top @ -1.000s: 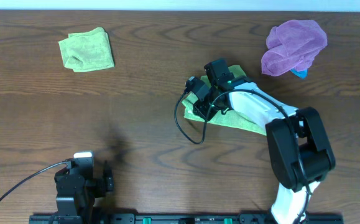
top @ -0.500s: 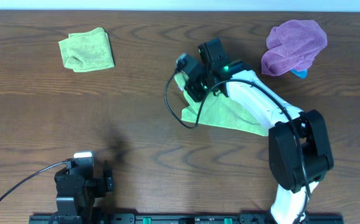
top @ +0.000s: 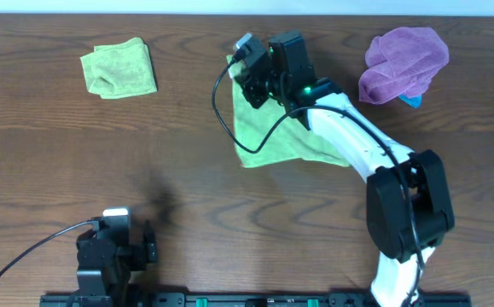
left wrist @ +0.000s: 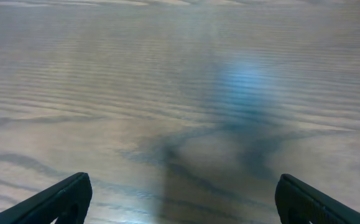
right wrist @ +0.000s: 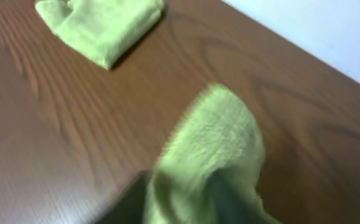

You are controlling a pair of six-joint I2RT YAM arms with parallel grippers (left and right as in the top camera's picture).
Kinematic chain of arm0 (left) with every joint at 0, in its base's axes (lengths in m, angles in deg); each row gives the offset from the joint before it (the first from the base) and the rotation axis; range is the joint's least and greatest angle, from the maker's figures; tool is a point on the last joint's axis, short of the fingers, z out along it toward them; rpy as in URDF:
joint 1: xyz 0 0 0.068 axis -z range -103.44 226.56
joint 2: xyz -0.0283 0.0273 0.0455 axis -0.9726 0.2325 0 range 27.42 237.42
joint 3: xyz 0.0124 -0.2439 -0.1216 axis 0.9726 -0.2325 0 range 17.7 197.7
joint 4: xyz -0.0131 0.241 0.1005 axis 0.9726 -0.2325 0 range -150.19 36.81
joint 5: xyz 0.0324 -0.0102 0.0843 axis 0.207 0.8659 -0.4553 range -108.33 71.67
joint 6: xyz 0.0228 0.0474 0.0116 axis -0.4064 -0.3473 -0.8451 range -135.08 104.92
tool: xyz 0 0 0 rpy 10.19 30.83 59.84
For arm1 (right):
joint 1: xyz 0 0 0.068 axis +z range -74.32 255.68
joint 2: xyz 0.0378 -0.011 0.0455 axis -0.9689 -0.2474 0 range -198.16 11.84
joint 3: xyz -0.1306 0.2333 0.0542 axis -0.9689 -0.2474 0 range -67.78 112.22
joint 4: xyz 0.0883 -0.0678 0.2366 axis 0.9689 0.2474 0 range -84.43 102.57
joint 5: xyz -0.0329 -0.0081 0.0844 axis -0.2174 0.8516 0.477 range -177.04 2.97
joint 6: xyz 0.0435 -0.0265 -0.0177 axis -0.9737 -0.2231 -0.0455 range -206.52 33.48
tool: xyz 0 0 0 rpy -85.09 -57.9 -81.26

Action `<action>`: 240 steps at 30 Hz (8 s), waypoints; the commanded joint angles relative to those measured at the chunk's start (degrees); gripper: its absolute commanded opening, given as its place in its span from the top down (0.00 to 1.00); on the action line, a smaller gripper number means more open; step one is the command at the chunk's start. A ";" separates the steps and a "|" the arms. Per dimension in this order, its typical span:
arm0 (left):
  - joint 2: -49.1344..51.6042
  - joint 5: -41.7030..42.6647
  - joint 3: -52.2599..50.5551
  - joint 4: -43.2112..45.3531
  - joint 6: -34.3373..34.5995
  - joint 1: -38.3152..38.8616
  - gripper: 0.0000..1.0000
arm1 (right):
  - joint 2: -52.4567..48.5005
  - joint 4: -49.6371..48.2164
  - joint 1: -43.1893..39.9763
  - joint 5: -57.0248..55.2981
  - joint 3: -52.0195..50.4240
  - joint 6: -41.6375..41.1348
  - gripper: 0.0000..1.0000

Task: Fold the cloth

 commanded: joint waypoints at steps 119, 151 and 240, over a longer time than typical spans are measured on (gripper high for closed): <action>111.25 55.74 36.72 57.24 45.92 9.42 0.94 | 14.27 21.64 -37.33 23.17 -33.70 -6.19 0.01; 107.16 63.56 37.64 56.30 42.99 5.31 0.94 | 17.57 9.35 -27.56 19.65 -30.23 -17.53 0.99; 113.74 52.39 62.77 -12.79 -3.34 7.41 0.94 | 21.49 40.04 -23.45 11.15 -27.89 -1.11 0.98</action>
